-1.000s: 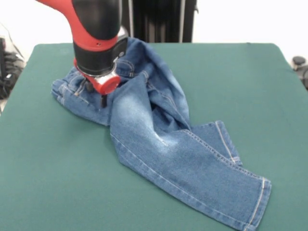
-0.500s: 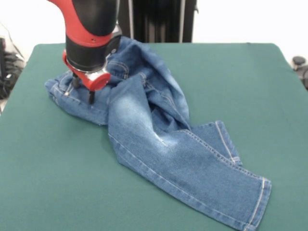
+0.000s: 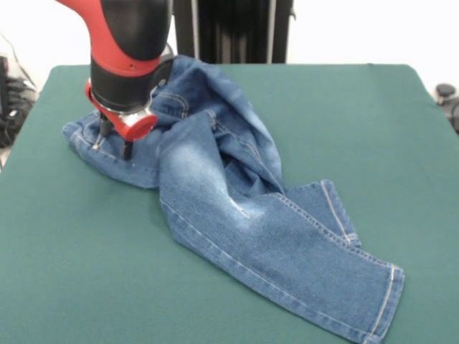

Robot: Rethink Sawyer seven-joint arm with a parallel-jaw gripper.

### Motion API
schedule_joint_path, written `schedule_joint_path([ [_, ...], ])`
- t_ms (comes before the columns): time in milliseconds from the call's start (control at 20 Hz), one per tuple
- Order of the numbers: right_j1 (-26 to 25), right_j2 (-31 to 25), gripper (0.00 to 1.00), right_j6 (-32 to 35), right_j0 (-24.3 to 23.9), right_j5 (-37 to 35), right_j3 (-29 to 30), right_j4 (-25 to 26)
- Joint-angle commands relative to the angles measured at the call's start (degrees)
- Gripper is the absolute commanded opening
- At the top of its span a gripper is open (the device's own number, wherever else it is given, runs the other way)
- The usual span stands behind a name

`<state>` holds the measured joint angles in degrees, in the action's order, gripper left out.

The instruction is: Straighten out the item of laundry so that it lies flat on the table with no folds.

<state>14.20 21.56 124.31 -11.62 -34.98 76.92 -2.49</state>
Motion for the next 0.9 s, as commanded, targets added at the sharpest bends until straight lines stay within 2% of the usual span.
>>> schedule_joint_path([
  [50, -5.55, -4.23, 1.0, 7.16, 0.23, 3.55, -1.72, 0.13],
  [250, -7.28, -6.88, 1.0, 5.52, -0.87, 3.47, -2.05, -0.63],
  [500, -8.65, -8.36, 1.0, 3.07, -1.45, -0.9, -2.39, -0.41],
  [700, -8.55, -5.93, 1.0, 2.73, -0.41, -9.45, -3.91, 0.36],
  [900, -5.45, -1.16, 1.0, 2.37, 1.39, -23.39, -4.91, 2.23],
])
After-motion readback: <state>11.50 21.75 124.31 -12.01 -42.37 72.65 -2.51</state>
